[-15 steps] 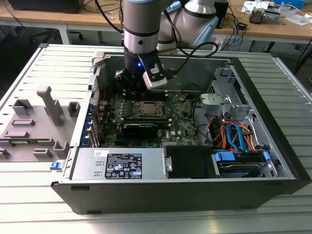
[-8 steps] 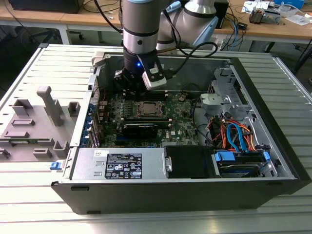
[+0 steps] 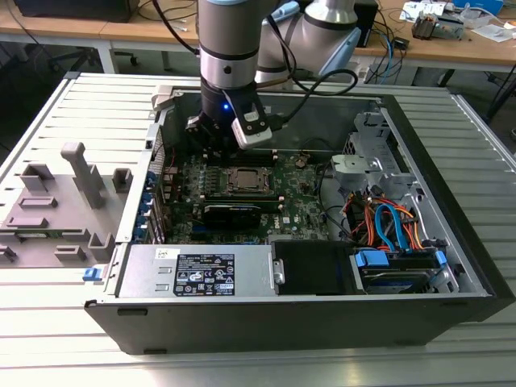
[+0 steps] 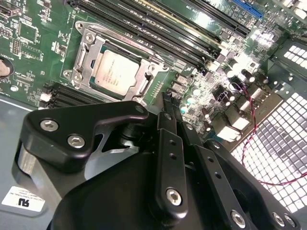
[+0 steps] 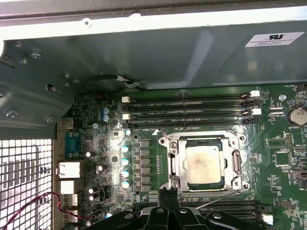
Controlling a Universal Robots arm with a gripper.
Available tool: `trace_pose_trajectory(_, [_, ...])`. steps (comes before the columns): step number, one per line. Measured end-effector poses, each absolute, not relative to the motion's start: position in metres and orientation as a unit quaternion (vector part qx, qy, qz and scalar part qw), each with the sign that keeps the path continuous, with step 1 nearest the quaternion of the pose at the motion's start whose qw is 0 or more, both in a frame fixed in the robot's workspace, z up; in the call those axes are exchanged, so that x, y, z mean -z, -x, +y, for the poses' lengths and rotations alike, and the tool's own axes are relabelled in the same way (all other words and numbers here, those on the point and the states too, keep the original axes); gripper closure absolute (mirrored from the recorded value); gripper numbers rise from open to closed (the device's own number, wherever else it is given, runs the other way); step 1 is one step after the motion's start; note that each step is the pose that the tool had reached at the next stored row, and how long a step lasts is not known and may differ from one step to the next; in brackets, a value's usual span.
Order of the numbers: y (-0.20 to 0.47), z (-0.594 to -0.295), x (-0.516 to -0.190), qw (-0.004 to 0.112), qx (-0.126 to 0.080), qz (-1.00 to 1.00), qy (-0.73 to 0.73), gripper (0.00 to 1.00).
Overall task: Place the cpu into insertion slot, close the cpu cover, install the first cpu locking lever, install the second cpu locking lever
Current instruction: 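Install the first cpu locking lever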
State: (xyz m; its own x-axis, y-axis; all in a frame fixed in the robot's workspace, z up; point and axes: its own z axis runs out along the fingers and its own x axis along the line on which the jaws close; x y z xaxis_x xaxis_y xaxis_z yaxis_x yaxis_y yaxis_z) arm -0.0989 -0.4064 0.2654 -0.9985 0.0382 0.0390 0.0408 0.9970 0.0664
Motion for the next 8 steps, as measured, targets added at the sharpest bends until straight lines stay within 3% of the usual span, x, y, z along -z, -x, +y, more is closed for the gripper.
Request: trace_pose_trajectory(8, [0.1018,-0.4064,-0.2654,0.019,0.034,-0.999,0.020,0.89])
